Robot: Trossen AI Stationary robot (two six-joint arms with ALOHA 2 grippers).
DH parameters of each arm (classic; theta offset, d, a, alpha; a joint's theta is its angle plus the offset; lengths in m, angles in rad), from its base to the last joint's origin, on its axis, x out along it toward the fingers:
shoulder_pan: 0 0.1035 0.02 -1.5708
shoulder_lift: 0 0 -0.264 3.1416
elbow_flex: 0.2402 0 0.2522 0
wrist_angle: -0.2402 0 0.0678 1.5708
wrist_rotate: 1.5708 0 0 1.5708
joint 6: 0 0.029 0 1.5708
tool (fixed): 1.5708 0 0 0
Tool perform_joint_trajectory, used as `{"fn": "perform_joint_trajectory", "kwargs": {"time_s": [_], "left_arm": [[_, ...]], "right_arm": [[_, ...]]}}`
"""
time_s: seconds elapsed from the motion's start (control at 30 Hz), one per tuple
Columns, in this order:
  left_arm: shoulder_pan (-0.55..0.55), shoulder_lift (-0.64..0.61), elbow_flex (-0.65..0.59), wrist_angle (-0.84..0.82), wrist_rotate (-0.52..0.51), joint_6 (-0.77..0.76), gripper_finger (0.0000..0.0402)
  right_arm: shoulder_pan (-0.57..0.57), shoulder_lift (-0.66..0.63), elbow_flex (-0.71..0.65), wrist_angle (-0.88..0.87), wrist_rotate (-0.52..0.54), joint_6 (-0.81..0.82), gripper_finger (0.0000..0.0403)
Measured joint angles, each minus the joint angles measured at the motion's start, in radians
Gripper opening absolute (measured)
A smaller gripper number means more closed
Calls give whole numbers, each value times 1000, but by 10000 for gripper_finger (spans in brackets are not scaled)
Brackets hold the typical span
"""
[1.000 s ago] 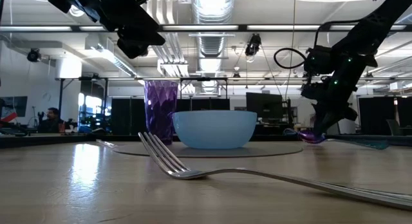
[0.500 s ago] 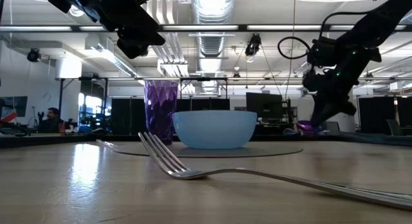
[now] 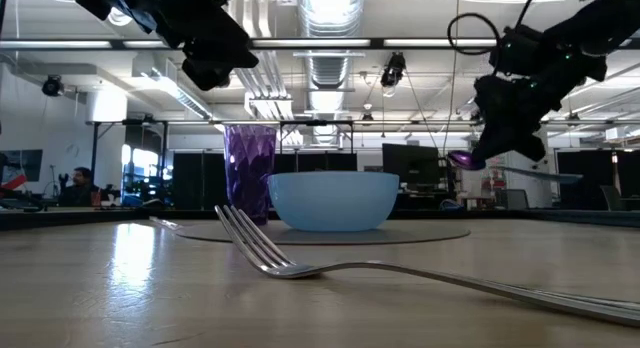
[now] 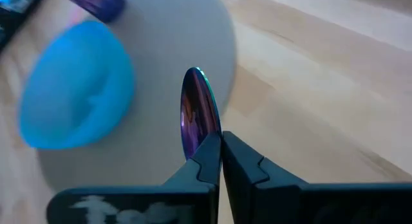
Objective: Pick & Place Utensil
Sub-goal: Put the violet spoon into the blue bowl on the gray mat
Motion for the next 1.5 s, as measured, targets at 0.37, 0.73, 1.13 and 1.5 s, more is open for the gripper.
{"fn": "perform_joint_trajectory", "kwargs": {"time_s": [0.37,0.73,1.13,1.5], "left_arm": [[0,0,0,7,-103,-88,140],[0,0,0,8,-113,-140,140],[0,0,7,70,-113,-129,140],[-1,0,4,143,-113,-38,140]], "right_arm": [[147,-152,0,18,34,87,8],[281,-186,0,135,65,157,8],[373,-185,0,310,81,188,8],[477,-139,1,667,140,131,8]]}}
